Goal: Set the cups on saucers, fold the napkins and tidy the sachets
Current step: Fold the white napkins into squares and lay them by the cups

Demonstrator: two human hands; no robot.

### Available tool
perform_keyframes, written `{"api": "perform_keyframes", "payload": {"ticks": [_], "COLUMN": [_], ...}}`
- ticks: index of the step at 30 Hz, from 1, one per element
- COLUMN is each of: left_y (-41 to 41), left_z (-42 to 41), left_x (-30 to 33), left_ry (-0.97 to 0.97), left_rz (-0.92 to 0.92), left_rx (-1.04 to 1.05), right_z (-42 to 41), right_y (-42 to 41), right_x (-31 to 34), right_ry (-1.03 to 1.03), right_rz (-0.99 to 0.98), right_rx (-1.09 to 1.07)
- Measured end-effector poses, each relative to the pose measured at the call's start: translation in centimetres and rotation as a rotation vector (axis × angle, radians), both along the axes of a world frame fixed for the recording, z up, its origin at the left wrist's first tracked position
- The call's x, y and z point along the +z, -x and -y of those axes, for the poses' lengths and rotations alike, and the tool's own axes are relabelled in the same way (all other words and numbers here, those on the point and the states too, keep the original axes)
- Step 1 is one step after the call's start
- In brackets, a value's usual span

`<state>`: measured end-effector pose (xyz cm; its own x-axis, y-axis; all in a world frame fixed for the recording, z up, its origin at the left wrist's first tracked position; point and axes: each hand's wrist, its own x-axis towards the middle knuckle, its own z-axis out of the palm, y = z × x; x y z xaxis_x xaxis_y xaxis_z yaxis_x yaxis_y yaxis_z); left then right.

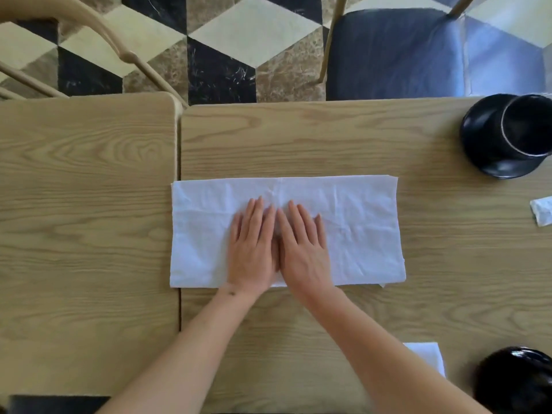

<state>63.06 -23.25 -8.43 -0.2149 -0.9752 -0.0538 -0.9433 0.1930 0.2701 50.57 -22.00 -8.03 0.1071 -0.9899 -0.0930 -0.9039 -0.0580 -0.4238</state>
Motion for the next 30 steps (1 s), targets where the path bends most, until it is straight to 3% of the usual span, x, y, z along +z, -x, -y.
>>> {"api": "perform_keyframes", "payload": {"ticks": [5,11,17,21,25,30], "left_y": [-2.5,-7.9,-10.1,-9.5,-7.8,-0.8], "left_z": [-0.6,-1.0,-0.6,-0.4,0.5,-0.3], "left_x": [-1.3,-2.4,-2.5,-0.6,2.4,6.3], "left_ry": [0.002,0.025,-0.029,-0.154,-0.201,-0.321], "left_rz": [0.068,0.144,0.158,0.135,0.041,-0.184], "left_rx": [-0.047,0.075,0.116,0.135,0.300,0.471], "right_z": [-0.9,-1.6,-1.7,-0.8,2.8,6.1], "right_y": [4.8,10.9,11.8,11.3,11.6,13.4], "right_x": [-1.7,-1.5,-1.4,-0.1,2.7,4.8], "right_ry": [0.067,-0.033,-0.072,-0.111,-0.146,-0.491], "right_rz": [-0.064,-0.172,-0.179,-0.046,0.217,0.344], "right_rx": [0.018,-0.103,-0.158,-0.288,-0.771,-0.917]}}
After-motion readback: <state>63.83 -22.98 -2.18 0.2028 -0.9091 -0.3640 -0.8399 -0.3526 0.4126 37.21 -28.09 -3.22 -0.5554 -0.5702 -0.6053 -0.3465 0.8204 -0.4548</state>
